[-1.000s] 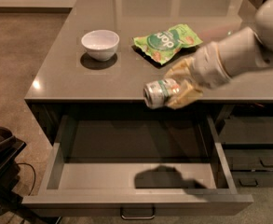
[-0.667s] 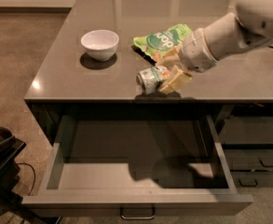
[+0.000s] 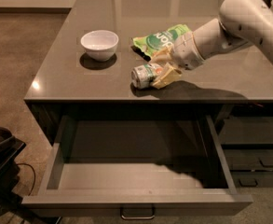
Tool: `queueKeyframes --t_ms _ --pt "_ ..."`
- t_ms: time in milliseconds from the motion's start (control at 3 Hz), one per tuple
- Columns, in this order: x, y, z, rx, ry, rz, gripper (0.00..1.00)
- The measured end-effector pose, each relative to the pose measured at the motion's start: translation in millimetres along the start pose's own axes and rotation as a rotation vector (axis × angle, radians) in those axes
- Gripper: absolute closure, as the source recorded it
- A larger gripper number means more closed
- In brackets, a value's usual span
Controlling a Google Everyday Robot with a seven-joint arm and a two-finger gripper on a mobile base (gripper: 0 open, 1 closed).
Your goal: Pick 7up can from top drawer and place on counter
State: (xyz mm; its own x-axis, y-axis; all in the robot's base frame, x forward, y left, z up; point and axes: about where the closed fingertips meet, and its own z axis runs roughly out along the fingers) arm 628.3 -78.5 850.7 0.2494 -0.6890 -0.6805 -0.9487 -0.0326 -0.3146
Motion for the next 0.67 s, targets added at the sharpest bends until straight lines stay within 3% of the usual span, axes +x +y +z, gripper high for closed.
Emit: queueKeyframes --t_ms 667 --pt "-2.5 -2.3 -2.2 -0.001 -0.003 0.002 0.35"
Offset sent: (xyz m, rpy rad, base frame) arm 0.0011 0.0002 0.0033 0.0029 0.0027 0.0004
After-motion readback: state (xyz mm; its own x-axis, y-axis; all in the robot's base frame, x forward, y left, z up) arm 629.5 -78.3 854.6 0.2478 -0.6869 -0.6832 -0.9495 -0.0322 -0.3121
